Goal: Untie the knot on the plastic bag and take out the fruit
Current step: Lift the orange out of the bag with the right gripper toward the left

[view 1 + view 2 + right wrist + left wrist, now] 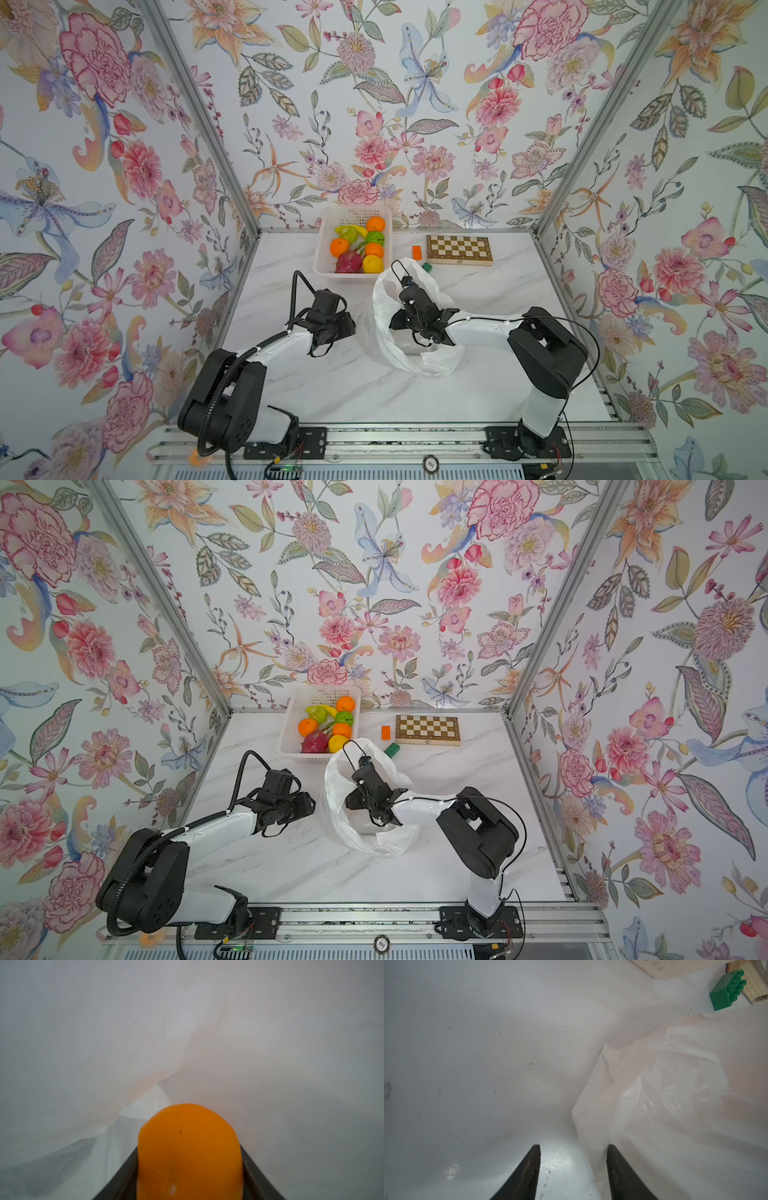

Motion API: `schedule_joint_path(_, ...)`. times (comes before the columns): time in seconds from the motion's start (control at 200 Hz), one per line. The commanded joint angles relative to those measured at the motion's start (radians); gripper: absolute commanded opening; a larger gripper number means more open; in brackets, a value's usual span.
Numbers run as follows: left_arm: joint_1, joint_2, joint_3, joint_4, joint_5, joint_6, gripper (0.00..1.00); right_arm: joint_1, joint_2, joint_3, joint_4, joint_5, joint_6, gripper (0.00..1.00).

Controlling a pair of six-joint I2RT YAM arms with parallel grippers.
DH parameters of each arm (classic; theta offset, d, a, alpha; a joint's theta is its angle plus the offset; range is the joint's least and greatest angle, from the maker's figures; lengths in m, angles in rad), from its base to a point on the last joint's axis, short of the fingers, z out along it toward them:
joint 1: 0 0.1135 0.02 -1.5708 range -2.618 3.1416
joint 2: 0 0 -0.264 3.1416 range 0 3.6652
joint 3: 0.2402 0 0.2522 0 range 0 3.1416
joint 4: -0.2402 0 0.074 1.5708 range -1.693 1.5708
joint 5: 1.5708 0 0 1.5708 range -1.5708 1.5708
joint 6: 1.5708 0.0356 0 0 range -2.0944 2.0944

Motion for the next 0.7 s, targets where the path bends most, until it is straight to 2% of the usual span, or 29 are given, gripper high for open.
schedule_joint_path(0.0,0.005,-0.013,0.029,-0.011,-0.028,0.019,0.54,-0.006,-0.070,-0.052,-0.016,-0.004,-0.006,0.41)
schedule_joint_path(0.195,0.005,0.000,0.041,-0.005,-0.023,0.017,0.54,-0.007,-0.165,-0.139,-0.014,-0.007,0.007,0.41)
schedule_joint_path(0.42,0.005,-0.002,0.076,-0.014,-0.022,0.020,0.55,-0.010,-0.247,-0.193,-0.045,-0.066,0.010,0.41)
schedule_joint_path(0.585,0.004,-0.055,0.128,-0.077,-0.028,0.019,0.61,-0.014,-0.325,-0.227,-0.082,-0.099,0.019,0.40)
schedule_joint_path(0.695,-0.002,-0.128,0.176,-0.158,-0.025,0.007,0.69,-0.023,-0.388,-0.252,-0.099,-0.119,0.029,0.40)
